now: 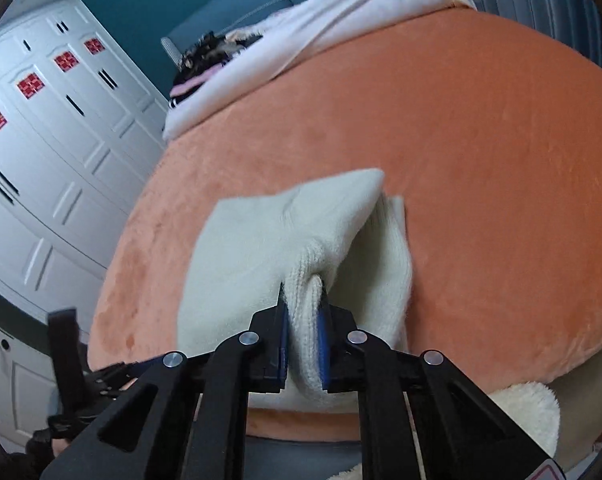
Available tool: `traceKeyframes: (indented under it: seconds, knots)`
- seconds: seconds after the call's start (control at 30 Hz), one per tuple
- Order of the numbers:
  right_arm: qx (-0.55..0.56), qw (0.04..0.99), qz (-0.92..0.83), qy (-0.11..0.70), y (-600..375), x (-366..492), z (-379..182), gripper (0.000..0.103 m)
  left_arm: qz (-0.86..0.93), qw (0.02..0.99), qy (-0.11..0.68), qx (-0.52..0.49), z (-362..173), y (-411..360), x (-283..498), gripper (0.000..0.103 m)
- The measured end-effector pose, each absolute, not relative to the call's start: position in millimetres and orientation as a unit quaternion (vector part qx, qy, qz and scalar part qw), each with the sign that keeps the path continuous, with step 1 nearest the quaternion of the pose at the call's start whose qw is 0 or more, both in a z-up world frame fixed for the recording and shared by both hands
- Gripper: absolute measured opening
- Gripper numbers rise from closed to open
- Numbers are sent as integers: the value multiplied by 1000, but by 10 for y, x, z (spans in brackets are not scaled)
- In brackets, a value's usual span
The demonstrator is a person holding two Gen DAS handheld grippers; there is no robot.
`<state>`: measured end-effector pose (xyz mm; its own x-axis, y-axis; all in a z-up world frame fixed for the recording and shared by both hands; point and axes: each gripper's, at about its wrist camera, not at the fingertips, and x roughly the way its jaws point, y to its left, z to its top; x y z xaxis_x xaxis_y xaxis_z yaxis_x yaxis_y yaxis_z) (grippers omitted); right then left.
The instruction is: Fold small clothes
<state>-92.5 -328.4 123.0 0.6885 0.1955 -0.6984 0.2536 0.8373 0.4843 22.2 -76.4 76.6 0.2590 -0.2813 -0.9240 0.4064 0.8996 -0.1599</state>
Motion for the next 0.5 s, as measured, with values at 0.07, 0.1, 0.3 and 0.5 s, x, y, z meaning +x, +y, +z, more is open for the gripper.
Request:
traceKeyframes:
  seconds: [0.07, 0.1, 0.3, 0.5]
  knots:
    - [281, 861, -33, 421, -3362, -881, 1016, 10, -214, 790, 570, 66, 717, -810, 232, 81]
    - [271, 843, -51, 462, -3380, -819, 733, 10, -213, 789, 571, 76, 671, -838, 239, 81]
    - [316, 815, -61, 482, -3451, -845, 418, 20, -227, 791, 564, 74, 810, -877, 206, 79]
    - [273, 849, -93, 443, -3512, -655, 785, 57, -245, 808, 535, 40, 1073, -1082, 465, 89]
